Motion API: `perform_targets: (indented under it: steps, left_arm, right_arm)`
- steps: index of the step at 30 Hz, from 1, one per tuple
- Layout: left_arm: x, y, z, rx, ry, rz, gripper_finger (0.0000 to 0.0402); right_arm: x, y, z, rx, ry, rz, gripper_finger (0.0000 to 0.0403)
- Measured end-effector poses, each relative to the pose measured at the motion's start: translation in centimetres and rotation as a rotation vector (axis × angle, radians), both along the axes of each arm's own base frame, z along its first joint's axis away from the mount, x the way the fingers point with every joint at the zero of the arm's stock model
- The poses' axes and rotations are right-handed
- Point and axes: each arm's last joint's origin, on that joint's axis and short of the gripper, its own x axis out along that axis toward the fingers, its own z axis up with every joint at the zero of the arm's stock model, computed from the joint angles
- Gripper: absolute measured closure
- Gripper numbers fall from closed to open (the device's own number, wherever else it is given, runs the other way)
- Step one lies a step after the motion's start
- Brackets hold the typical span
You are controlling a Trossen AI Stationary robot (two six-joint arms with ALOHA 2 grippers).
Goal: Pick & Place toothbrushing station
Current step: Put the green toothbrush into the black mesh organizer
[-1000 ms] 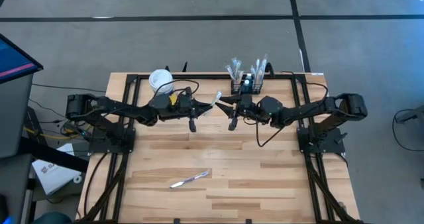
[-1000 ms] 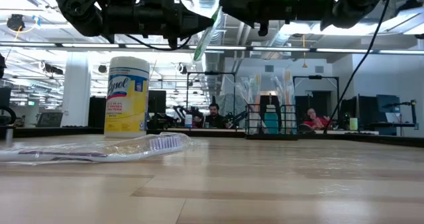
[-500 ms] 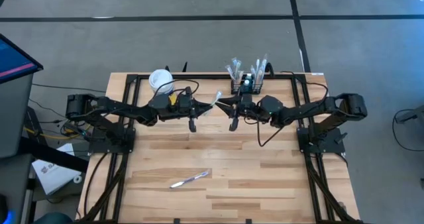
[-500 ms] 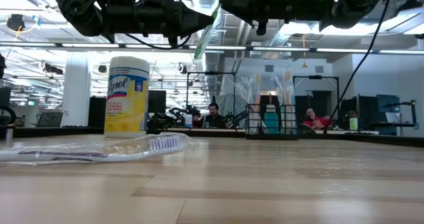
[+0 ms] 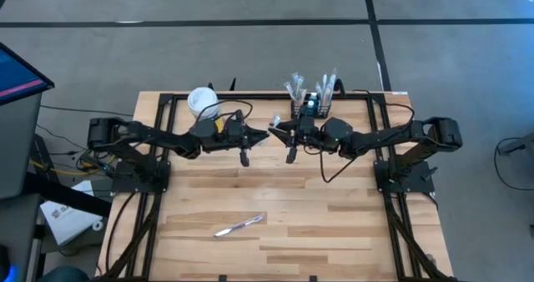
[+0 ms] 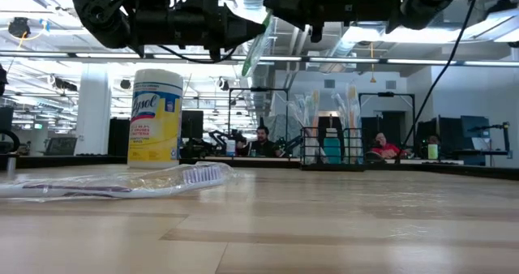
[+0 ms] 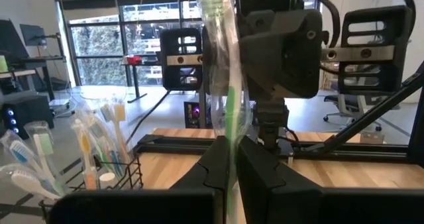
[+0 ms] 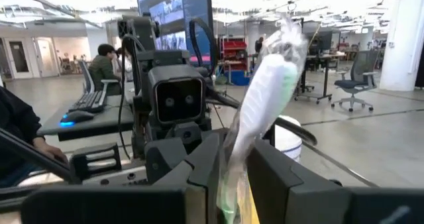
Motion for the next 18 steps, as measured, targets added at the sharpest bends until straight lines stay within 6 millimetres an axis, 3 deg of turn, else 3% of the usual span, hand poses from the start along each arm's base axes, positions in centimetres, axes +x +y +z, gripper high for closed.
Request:
perform_targets:
  steps: [7,18]
  left_arm:
    - [0.09,0.01,0.04,0.003,0.001,-0.001,0.0384]
    - [0.03,0.12,0.15,-0.005,-0.007,0.039,0.0342]
  right_arm:
    - [0.03,0.03,-0.15,-0.002,0.018,0.003,0.0391]
    - [0.01,-0.49,-0.39,-0.042,0.054,-0.021,0.0396]
